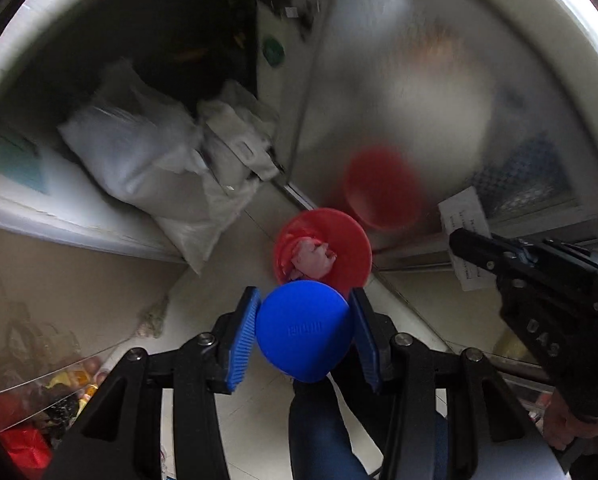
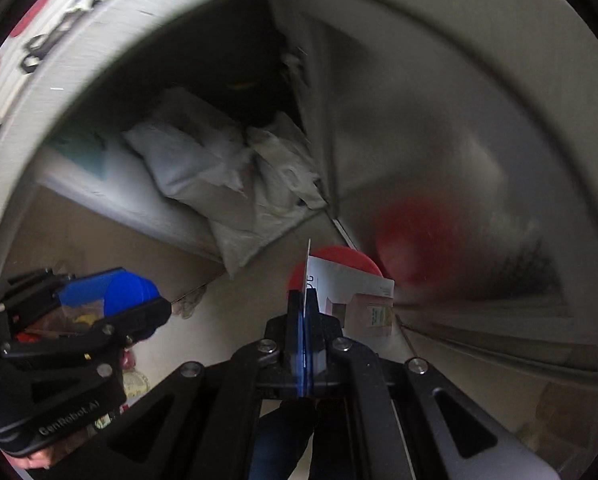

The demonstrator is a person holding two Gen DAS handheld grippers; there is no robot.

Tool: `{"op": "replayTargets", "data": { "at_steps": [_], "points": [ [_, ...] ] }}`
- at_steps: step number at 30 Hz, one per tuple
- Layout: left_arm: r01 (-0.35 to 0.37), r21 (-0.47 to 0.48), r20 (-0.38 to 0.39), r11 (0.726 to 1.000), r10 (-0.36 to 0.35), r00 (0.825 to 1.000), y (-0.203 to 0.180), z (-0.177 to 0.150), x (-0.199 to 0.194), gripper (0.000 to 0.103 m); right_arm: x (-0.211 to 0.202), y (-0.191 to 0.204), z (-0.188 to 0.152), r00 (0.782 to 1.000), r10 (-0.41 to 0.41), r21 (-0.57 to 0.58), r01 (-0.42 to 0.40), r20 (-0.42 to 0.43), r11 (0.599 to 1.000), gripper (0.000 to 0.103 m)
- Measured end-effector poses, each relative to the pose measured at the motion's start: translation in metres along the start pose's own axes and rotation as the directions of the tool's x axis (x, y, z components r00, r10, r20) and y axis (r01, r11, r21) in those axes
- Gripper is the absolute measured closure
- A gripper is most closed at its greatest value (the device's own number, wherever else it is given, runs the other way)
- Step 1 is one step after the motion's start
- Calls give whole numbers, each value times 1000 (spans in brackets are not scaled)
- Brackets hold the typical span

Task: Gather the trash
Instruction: 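Carry the cap and packet down over the red bin, then open the left tool to drop the cap while the right tool lowers the packet into the bin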

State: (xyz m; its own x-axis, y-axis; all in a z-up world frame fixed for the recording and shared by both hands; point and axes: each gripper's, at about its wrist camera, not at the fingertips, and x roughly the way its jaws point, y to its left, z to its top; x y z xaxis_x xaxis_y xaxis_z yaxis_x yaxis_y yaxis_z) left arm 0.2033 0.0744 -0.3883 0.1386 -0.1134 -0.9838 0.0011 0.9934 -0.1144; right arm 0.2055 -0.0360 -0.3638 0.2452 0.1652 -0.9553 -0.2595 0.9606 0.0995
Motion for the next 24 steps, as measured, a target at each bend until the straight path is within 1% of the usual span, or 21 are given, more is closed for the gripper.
{"op": "replayTargets", "data": {
  "at_steps": [3,7,11,13,15,17,20,21,22,24],
  "points": [
    [11,10,-30,1000,-10,1000,-3,4,45,60,31,-18,-3,1000,-9,55,9,-6,998,103],
    [46,24,-52,999,-44,998,-9,10,96,60,72,-41,-10,1000,-17,121,19,-23,993,103],
    [48,47,-90,998,-43,995,-17,15,145,60,99,-53,-20,999,-27,162,30,-26,986,103],
    [38,59,-99,998,-32,995,-21,17,159,60,110,-60,-26,999,-29,176,34,-29,984,103],
    [57,80,-103,995,-49,994,-24,20,171,60,118,-68,-29,999,-25,196,32,-36,980,103],
    [58,103,-101,993,-48,994,-27,22,179,60,124,-73,-31,999,-10,214,20,-45,977,103],
    [77,125,-121,989,-62,991,-30,24,188,59,130,-73,-29,999,-15,203,23,-41,979,103],
    [71,126,-120,990,-56,991,-30,24,189,55,131,-73,-29,999,-12,198,20,-39,980,103],
    [67,128,-110,990,-53,993,-31,25,189,47,129,-74,-30,999,-8,197,16,-38,980,103],
    [50,131,-88,990,-38,995,-30,27,188,38,130,-74,-31,999,-11,191,18,-39,981,103]
  ]
}}
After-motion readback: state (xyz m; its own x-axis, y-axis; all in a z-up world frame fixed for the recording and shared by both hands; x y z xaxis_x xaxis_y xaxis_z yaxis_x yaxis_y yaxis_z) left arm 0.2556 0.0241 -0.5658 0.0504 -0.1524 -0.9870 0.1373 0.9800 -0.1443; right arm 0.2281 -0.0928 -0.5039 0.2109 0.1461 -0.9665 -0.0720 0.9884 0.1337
